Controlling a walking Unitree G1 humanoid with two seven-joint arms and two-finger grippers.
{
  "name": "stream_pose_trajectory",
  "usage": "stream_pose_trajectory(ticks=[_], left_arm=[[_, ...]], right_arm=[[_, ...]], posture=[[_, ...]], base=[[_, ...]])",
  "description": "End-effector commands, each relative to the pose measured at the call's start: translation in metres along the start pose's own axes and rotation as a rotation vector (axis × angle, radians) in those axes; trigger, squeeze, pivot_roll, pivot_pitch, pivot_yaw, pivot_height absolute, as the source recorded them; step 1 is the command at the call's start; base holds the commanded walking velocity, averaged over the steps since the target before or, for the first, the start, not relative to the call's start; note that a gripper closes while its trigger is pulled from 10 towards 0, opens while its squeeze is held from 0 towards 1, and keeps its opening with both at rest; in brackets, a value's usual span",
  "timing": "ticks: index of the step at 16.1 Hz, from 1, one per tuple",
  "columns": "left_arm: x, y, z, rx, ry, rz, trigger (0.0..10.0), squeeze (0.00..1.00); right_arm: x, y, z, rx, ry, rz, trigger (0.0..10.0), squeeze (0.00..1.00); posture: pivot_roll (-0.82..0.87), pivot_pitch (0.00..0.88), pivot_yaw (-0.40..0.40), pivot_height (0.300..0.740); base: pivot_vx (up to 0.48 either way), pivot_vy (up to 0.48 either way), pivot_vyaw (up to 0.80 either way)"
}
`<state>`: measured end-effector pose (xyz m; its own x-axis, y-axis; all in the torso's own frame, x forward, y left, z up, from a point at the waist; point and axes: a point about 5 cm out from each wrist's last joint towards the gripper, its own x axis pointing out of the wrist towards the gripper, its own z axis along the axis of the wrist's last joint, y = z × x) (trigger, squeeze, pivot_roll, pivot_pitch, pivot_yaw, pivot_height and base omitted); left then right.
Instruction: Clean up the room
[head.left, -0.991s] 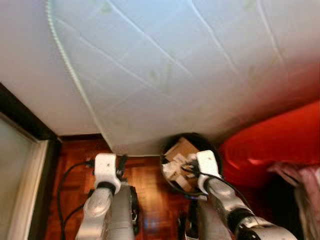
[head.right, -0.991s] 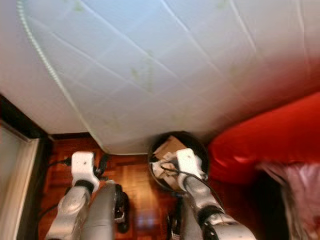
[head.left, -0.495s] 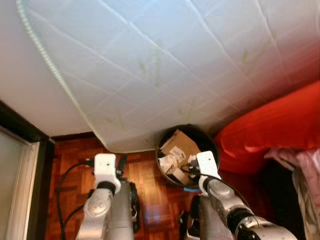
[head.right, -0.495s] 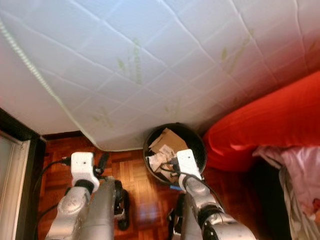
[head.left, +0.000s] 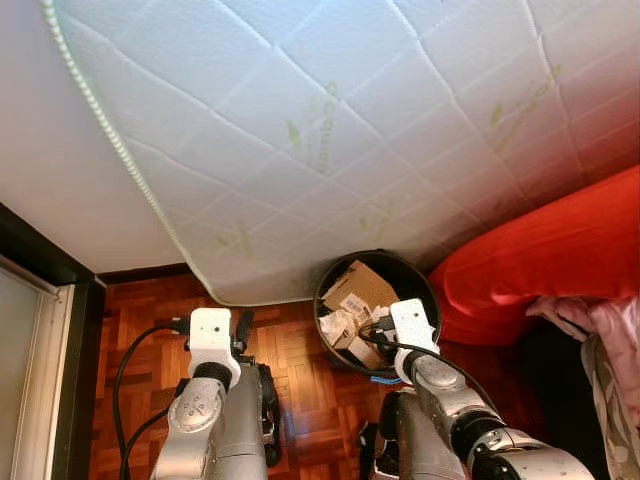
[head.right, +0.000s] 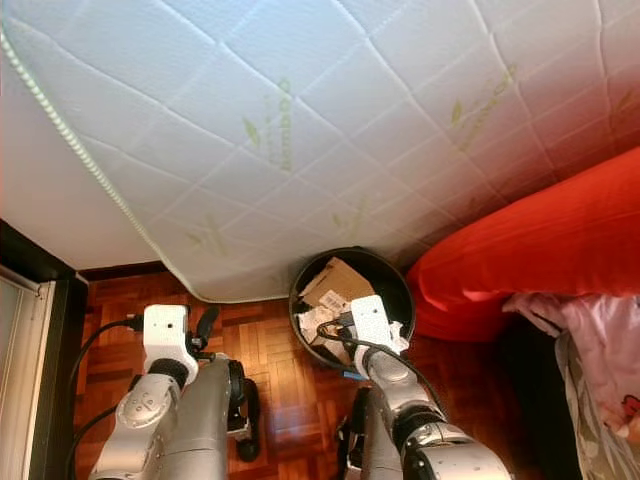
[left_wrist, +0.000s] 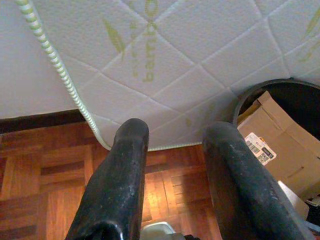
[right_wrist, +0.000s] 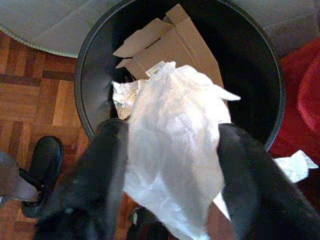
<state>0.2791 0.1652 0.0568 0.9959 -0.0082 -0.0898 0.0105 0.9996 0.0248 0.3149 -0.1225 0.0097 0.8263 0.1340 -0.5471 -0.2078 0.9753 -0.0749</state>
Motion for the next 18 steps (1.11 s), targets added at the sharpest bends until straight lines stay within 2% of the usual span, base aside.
stream_pose_trajectory(ticks=[1,10,18], left_arm=[[-0.006,0.0,-0.006,-0.011,0.027,0.006,10.0,0.0],[-0.009,-0.001,-0.008,-0.009,0.033,0.009,10.0,0.0],[-0.014,-0.003,-0.01,-0.01,0.042,0.012,10.0,0.0]], right_arm=[[-0.002,0.0,-0.012,0.005,0.044,0.0,10.0,1.0],[-0.002,-0.002,-0.013,-0.008,0.056,0.001,10.0,1.0],[-0.004,0.006,-0.024,-0.033,0.097,0.085,10.0,1.0]], posture=[[0.15,0.346,-0.069,0.637],[0.16,0.359,-0.072,0.637],[0.16,0.378,-0.075,0.637]], base=[[0.0,0.0,0.0],[0.0,0.0,0.0],[0.0,0.0,0.0]])
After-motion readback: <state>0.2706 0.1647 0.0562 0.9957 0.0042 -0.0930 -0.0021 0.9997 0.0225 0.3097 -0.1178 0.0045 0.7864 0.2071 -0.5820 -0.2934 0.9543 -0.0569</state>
